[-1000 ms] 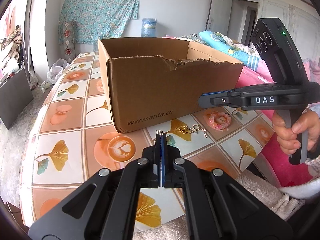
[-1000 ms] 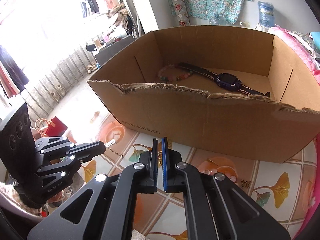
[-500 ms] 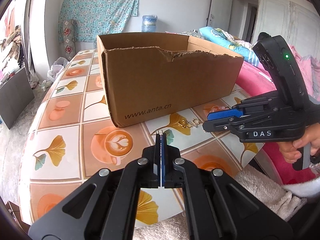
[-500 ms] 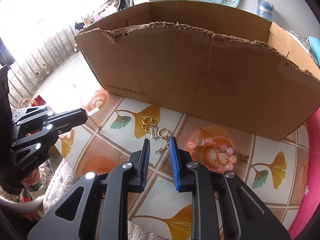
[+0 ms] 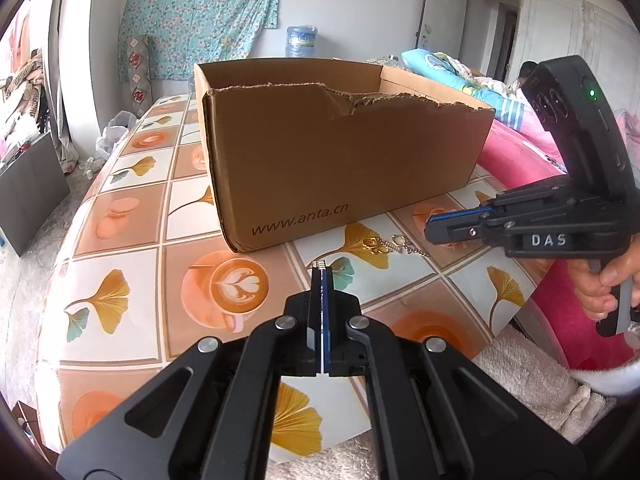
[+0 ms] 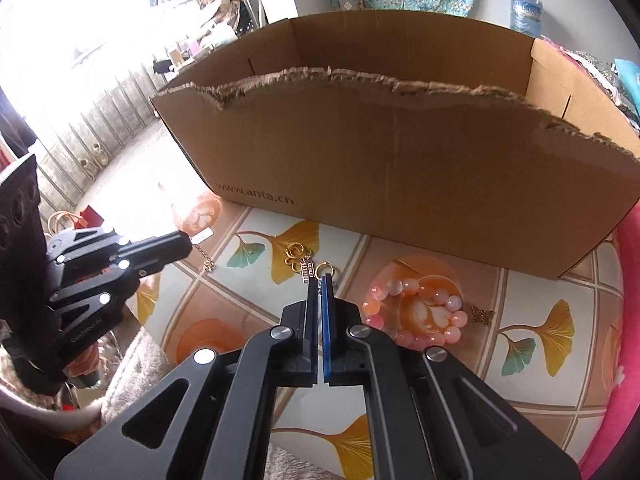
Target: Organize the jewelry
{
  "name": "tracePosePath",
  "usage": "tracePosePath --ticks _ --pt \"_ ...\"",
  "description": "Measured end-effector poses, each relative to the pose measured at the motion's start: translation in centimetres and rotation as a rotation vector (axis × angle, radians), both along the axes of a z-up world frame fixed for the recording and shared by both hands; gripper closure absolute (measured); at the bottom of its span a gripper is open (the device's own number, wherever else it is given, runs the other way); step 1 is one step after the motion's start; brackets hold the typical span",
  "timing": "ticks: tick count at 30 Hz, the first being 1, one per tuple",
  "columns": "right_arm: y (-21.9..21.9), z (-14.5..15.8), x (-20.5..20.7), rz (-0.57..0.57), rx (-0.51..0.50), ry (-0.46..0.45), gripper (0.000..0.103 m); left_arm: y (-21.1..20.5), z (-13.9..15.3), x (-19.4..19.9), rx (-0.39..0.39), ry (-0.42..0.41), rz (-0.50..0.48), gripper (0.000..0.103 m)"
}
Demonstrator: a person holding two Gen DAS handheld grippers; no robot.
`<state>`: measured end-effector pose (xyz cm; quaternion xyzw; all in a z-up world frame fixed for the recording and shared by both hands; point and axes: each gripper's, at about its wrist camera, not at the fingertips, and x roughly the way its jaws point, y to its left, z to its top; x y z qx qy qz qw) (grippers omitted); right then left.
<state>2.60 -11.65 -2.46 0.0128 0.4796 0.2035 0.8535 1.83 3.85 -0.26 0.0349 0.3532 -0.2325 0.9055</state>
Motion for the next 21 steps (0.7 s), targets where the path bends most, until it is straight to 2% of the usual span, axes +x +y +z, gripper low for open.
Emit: tracePosePath --ticks 6,9,11,14,18,20,21 --pt "-0.3 1.2 -0.6 0.004 0.010 -0.027 0.101 -0.3 0.3 -0.5 0.011 -0.012 -0.005 0.103" --pt "0.6 0.4 -0.6 0.039 -0.042 -0.015 0.091 -0.4 0.3 -0.6 0.017 -0.012 -0.006 0.103" --pt "1.3 -0.4 -0.5 0.065 -0.073 -0.019 0.088 -0.4 0.3 -0.6 0.018 -0.009 -0.007 0.103" --pt "1.8 -1.3 0.1 0.092 -0.122 -0.017 0.088 -0.4 0.2 -0.5 0.018 -0.003 -0.008 0.103" --pt "2.4 -2.5 1.4 0.132 -0.135 -0.002 0.089 -0.2 0.0 -0.4 0.013 0.007 -0.003 0.103" --pt "2.2 -2.6 1.8 0.130 -0.130 0.012 0.100 -0.1 -0.1 -0.4 0.009 0.011 -0.001 0.103" --pt "2.5 -2.7 2.1 0.121 -0.110 0.024 0.100 0.0 -0.1 -0.4 0.008 0.012 -0.001 0.103"
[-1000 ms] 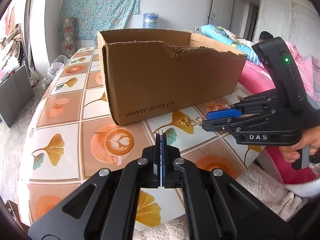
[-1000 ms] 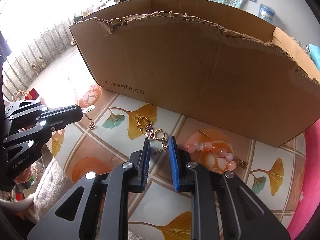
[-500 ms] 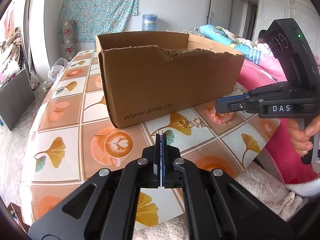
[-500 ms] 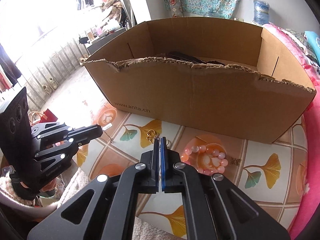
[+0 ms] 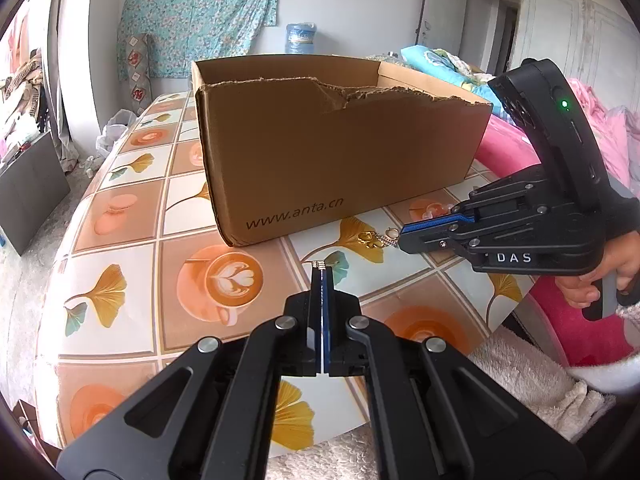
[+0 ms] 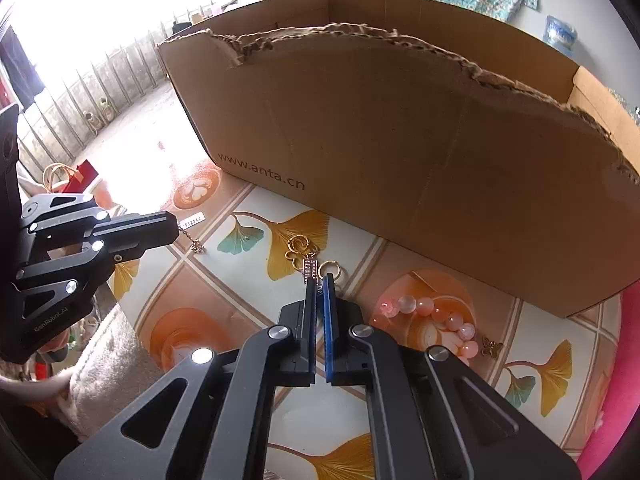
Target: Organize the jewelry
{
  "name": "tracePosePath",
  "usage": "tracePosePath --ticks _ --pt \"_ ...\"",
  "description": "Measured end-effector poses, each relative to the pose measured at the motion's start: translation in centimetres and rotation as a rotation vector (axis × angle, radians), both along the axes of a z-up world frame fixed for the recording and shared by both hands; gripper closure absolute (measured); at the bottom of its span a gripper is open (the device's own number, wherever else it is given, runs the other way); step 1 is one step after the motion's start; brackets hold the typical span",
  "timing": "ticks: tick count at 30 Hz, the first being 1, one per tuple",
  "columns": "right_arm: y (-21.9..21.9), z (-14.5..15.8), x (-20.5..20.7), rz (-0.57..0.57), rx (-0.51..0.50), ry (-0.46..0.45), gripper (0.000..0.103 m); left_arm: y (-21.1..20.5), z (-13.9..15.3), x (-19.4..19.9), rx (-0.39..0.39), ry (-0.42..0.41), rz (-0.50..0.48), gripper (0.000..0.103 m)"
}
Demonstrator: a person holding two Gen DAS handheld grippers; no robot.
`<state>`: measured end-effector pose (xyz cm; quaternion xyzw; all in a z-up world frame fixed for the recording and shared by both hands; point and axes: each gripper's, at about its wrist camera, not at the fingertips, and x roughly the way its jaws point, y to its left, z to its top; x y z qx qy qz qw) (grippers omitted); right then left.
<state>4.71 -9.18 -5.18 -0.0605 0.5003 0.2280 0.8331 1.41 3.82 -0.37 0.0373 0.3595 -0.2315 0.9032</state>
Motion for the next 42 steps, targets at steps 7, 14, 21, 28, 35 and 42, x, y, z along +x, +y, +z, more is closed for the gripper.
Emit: tracePosePath --ticks 7,14,21,28,35,42 --pt "-2.9 2.0 -0.8 -0.074 0.164 -0.013 0.103 0.2 0.7 -0.6 0.007 -0.021 0.002 0.103" --pt "-3.6 4.9 -2.1 -0.091 0.203 -0.063 0.103 0.1 2.7 -2.0 0.005 -0.069 -0.004 0.103" --pt "-1.8 2.9 -1.7 -0.033 0.076 -0.048 0.080 -0.7 3.3 -2.9 0.024 -0.087 -0.016 0.103" --pt "-0.4 0.8 -0.4 -0.006 -0.032 -0.036 0.095 -0.5 3.1 -2.7 0.024 -0.084 -0.009 0.103" --pt "-3.6 1.3 0.1 -0.074 0.133 0.036 0.103 -0.3 3.2 -2.7 0.020 -0.081 -0.001 0.103" --pt "-7.0 5.1 -1.0 -0.129 0.327 0.001 0.103 0.0 4.8 -3.1 0.012 -0.119 -0.003 0.103"
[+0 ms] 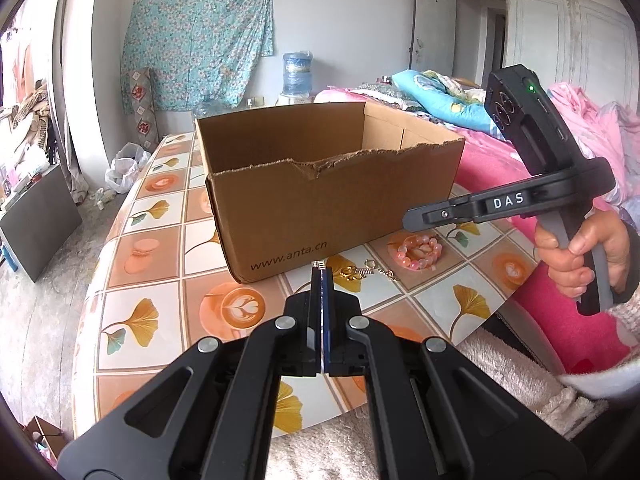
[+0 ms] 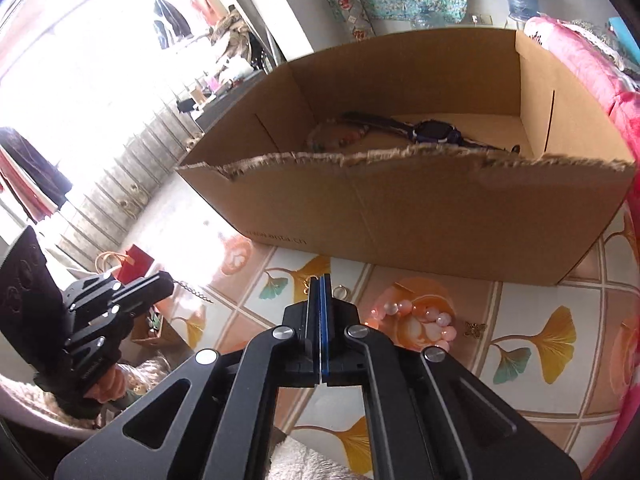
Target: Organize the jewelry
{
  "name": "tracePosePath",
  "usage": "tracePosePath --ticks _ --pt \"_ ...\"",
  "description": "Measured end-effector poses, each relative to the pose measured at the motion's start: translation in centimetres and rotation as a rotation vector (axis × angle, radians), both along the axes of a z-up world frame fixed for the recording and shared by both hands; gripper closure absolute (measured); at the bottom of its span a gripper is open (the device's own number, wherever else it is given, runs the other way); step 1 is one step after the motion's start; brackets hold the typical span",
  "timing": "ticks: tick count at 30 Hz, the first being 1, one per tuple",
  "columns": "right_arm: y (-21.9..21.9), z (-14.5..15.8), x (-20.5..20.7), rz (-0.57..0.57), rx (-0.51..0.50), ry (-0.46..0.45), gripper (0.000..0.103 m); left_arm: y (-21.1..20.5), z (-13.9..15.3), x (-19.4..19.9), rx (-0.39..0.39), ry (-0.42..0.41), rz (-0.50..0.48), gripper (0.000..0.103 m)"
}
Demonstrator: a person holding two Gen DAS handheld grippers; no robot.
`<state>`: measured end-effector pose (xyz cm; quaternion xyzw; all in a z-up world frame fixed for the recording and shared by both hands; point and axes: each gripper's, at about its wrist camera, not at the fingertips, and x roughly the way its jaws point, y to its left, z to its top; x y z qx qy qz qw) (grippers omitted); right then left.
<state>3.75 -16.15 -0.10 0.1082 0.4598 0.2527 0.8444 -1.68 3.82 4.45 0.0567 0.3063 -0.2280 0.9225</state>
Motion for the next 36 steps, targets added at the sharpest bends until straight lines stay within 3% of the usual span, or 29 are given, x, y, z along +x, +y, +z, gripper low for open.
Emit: tracePosePath --ticks 4,12,20,23,26,29,33,36 --pt "0.9 1.0 -0.4 0.036 -0.045 -0.026 0.103 -0.3 1.4 -0.2 -0.008 -0.031 -0.013 0.103" --pt "4.3 -3.2 0.2 0.170 -0.274 0.049 0.095 -1.5 1.6 -0.1 0.018 -0.033 -0.041 0.103" --pt "6.0 -3.8 1.0 0.281 -0.443 0.042 0.083 -1.0 0.9 0.0 0.008 -0.017 -0.044 0.103" --pt "5.9 -3.8 1.4 0.300 -0.437 0.062 0.083 -0.8 0.6 0.1 0.003 -0.009 -0.046 0.103" --pt "5.9 -3.9 2.0 0.325 -0.395 0.113 0.100 -0.5 0.4 0.2 0.001 -0.002 -0.046 0.103" --pt "5.7 -4.2 2.9 0.317 -0.353 0.139 0.101 -0.2 0.4 0.5 -0.005 -0.001 -0.038 0.103" --pt "3.9 -4.3 3.1 0.255 -0.188 0.192 0.102 0.3 0.3 0.5 -0.012 0.002 -0.021 0.103" --pt "2.6 -3.3 3.0 0.214 -0.105 0.180 0.102 0.4 0.6 0.5 -0.006 0.000 -0.015 0.103"
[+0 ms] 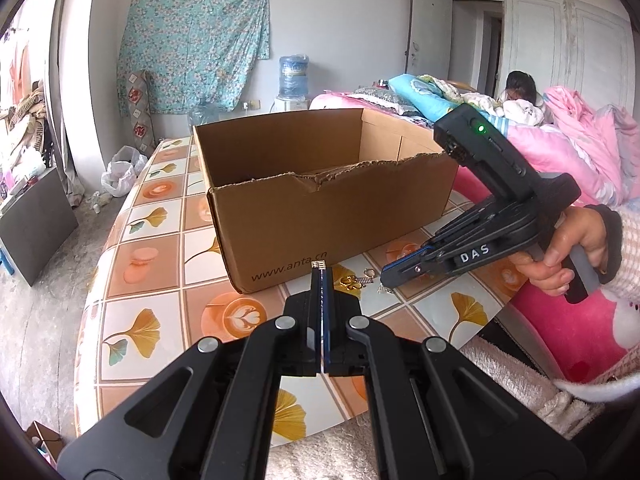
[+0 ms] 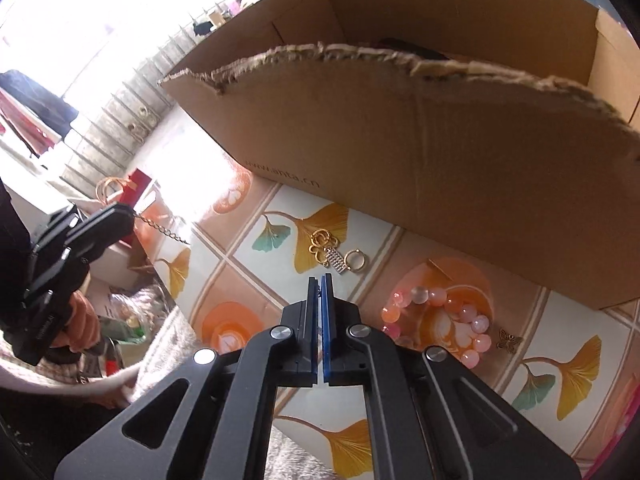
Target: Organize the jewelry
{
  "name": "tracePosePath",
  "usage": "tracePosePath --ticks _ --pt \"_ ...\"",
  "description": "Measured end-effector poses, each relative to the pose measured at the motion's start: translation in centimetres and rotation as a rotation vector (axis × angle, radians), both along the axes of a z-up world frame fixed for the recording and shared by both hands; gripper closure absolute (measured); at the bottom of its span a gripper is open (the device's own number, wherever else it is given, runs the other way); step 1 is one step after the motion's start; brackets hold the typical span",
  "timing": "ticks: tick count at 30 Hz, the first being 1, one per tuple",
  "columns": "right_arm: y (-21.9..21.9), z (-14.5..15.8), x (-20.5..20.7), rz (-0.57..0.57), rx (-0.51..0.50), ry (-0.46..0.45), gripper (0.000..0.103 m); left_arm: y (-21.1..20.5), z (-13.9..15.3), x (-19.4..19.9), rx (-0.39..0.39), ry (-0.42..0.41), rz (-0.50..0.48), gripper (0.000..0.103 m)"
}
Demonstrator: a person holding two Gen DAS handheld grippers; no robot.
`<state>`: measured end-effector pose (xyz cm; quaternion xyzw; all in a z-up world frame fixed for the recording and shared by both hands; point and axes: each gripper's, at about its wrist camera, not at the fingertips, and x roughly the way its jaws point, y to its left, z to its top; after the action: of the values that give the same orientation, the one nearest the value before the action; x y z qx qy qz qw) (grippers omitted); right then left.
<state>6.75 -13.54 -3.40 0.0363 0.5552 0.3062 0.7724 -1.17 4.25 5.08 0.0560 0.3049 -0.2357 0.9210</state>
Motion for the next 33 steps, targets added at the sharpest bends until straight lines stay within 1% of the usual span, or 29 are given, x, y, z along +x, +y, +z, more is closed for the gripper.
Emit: tracePosePath --ticks 3,7,10,12,14,16,18,20,23,26,28,30,31,33 --pt "-1.1 1.8 -0.3 -0.025 0.063 -0.026 0.102 0.1 0.4 0.0 0.002 -0.005 0.000 0.103" --pt "-1.9 5.4 -1.0 -0.035 0.136 -0.084 0.102 0.2 1.8 -0.1 -0.008 -0.031 -0.011 0.103" --pt "-2.0 9.1 -1.5 -0.022 0.179 -0.167 0.102 0.6 4.1 -0.1 -0.073 -0.051 -0.044 0.103" --pt "-1.4 11.2 -1.5 -0.012 0.205 -0.223 0.102 0.7 5.8 0.4 -0.107 -0.078 -0.065 0.103" --pt "-1.3 12.8 -1.0 -0.007 0.221 -0.263 0.102 0.6 7.2 1.4 -0.129 -0.100 -0.075 0.103" --pt "-1.3 13.6 0.4 -0.012 0.217 -0.284 0.102 0.5 8.2 3.2 -0.157 -0.095 -0.090 0.103" --pt "-1.2 13.7 2.4 -0.025 0.205 -0.273 0.102 -0.1 8.6 5.5 -0.152 -0.080 -0.096 0.103" --pt "-1.2 13.1 4.9 -0.046 0.195 -0.230 0.101 -0.9 8.3 8.0 -0.130 -0.051 -0.097 0.103" --pt "-0.7 11.1 8.3 -0.073 0.165 -0.149 0.101 -2.2 7.0 12.4 -0.108 0.051 -0.109 0.103" --pt "-0.6 9.3 10.7 -0.089 0.109 -0.106 0.101 -3.6 5.0 16.4 -0.072 0.158 -0.104 0.103" --pt "-0.6 8.2 12.0 -0.105 0.072 -0.074 0.101 -4.4 3.7 18.3 -0.037 0.223 -0.104 0.103" --pt "-0.7 7.0 13.1 -0.120 0.047 -0.041 0.100 -5.0 2.8 19.6 -0.011 0.268 -0.094 0.103" --pt "-0.9 6.6 13.4 -0.126 0.048 -0.027 0.100 -5.3 2.4 19.9 -0.001 0.288 -0.093 0.101" --pt "-1.4 6.0 13.8 -0.135 0.065 -0.011 0.100 -5.5 1.9 20.3 0.006 0.307 -0.089 0.091"
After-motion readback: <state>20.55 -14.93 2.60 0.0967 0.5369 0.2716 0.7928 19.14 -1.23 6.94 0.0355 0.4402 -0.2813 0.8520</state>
